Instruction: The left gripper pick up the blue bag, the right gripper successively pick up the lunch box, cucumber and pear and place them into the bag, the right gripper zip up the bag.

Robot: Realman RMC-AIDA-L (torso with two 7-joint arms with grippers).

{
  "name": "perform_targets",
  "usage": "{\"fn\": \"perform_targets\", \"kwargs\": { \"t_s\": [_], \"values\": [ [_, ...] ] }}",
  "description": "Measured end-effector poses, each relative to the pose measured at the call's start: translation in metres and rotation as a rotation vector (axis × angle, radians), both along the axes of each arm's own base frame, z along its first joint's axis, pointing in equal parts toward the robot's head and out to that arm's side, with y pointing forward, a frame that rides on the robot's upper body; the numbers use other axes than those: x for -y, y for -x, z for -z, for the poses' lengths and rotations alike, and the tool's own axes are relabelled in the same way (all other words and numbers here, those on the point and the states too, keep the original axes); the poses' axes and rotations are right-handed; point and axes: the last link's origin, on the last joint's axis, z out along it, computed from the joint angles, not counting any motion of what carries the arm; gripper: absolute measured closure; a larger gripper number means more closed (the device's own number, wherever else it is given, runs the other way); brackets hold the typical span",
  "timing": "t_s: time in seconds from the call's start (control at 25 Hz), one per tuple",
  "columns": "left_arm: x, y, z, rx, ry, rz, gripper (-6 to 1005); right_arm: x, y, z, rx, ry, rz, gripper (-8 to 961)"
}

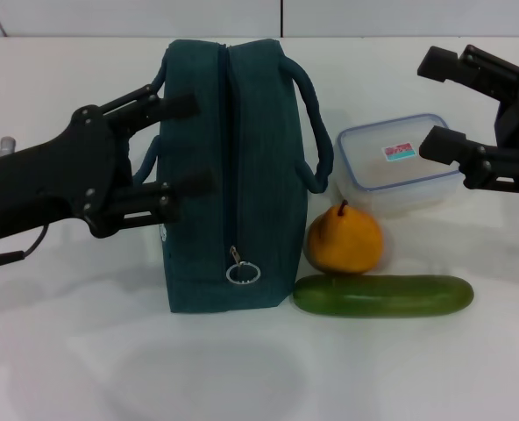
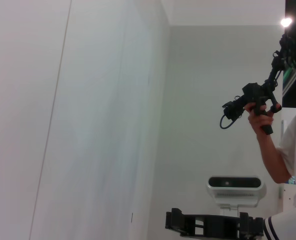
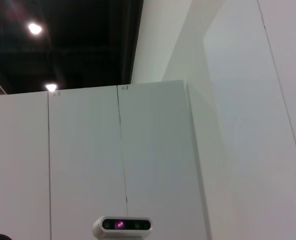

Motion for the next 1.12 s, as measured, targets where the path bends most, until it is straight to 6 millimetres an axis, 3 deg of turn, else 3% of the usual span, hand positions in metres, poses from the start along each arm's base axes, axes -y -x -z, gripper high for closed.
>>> {"fn": "perform_targets", "kwargs": {
  "t_s": [0.8,1.12],
  "values": [
    [-0.001,-0.001,0.0,0.009,0.027,-0.015,147,0.0,0.0,0.0,0.001,0.0,0.001,93],
    [-0.032,-0.011,-0.022,-0.018,0.22,-0.178,157,0.001,-0.004,0.003,0.008,0.008,0.019,97]
  ]
}}
